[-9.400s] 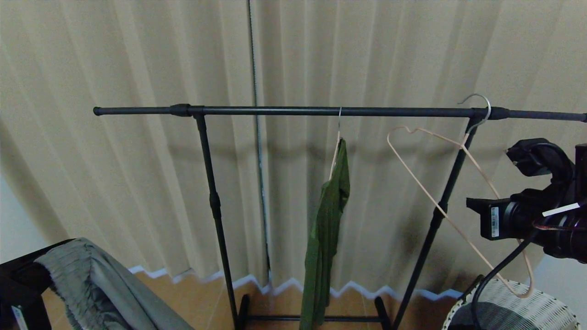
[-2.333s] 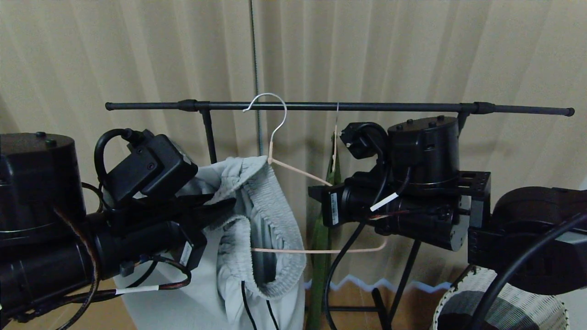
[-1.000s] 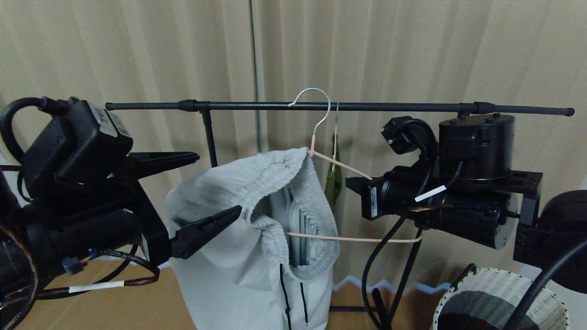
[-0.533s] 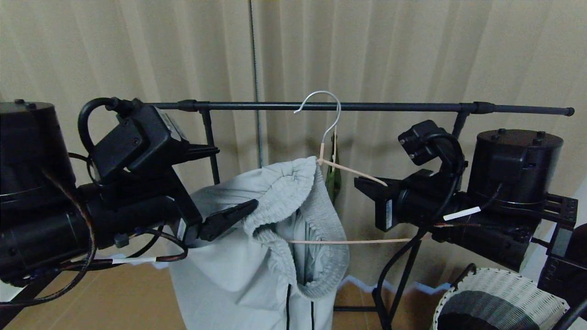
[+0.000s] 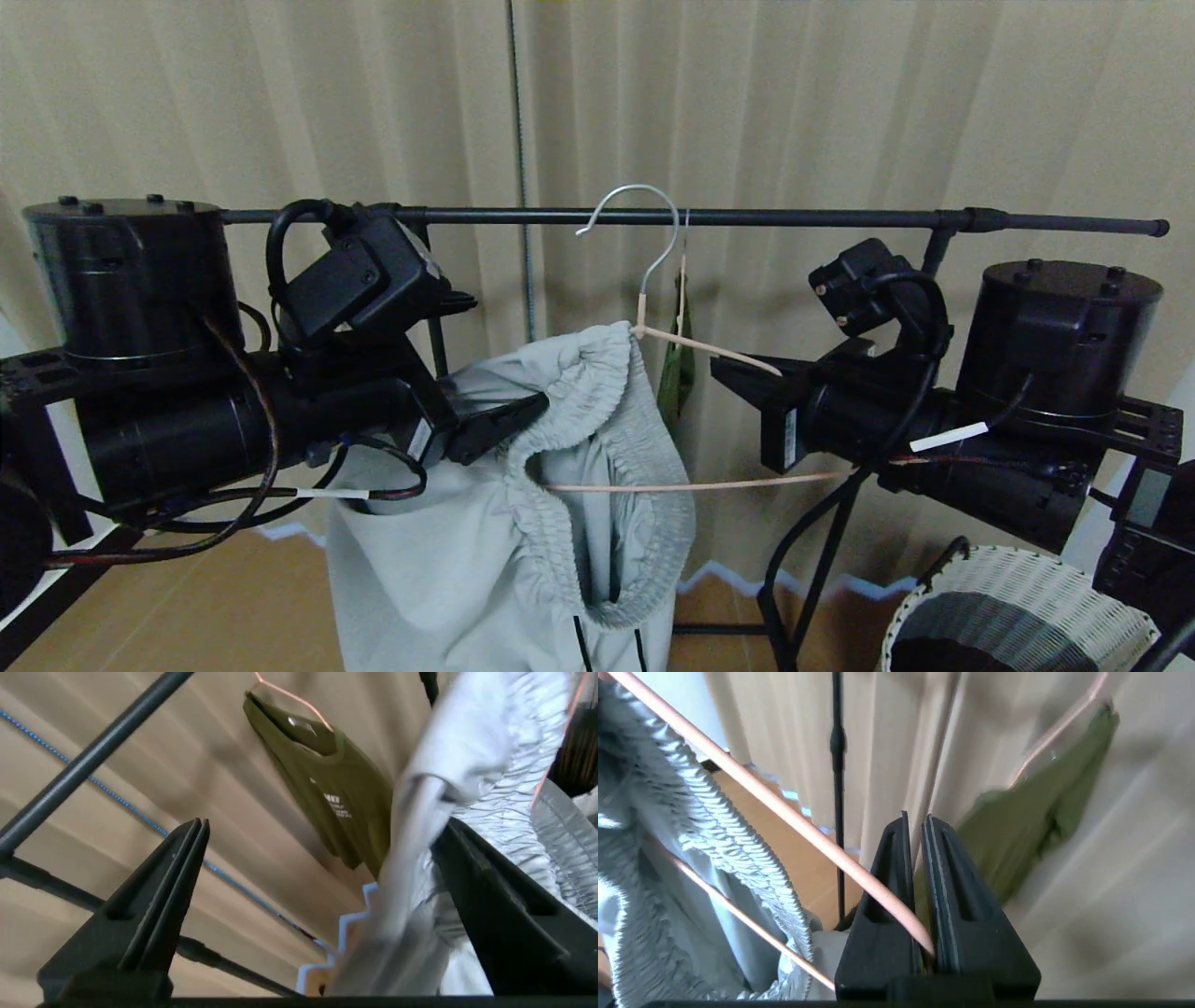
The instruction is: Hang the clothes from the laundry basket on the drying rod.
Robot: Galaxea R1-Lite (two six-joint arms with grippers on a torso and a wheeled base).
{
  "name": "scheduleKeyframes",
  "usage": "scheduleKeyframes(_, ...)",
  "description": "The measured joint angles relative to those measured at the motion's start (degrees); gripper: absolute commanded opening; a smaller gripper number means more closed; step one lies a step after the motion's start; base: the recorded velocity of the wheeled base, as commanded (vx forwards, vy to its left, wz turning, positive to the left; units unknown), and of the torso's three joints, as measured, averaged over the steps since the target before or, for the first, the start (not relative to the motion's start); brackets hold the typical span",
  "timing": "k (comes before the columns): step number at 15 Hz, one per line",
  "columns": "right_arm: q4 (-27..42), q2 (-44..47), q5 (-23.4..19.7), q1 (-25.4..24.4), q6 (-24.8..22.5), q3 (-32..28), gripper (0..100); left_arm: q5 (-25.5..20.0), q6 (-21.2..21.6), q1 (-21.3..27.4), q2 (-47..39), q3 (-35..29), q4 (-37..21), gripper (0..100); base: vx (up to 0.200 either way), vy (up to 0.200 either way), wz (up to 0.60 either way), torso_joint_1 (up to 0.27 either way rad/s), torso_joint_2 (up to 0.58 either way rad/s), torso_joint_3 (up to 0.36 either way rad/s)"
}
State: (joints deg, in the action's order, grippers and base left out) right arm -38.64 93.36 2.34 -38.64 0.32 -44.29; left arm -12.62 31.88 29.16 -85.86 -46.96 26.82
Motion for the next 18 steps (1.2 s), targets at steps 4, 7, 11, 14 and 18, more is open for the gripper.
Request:
scheduleKeyframes(4,-0.2,0.0,-0.3,-0.3,-0.2,0.0,0,-0.1,0.9,0.1,-0.4,0.8,0.2,0,0.0,0.0,0.0,0.0,0.0,0.0)
scheduleKeyframes(7,-0.3,0.0,-0.4,-0.4,-0.2,0.0,0,-0.2,0.9,0.1,-0.3,1.5,0.4,0,0.0,0.0,0.0,0.0,0.0,0.0)
scheduleKeyframes(11,-0.2,-0.1,-0.4,-0.5,-0.1,-0.1,0,-0.1,0.9,0.0,0.7,3.7,1.3,0,0.0,0.0,0.0,0.0,0.0,0.0)
scheduleKeyframes(14,-0.7,-0.2,-0.4,-0.4,0.0,0.3,100,0.4,0.6,-0.4,1.7,4.6,1.0,0,0.0,0.0,0.0,0.0,0.0,0.0)
scheduleKeyframes(18,-0.5,-1.2,0.1,-0.3,-0.3,2.8,100,7.4,0.0,-1.4,1.7,5.4,1.0,0,0.0,0.0,0.0,0.0,0.0,0.0)
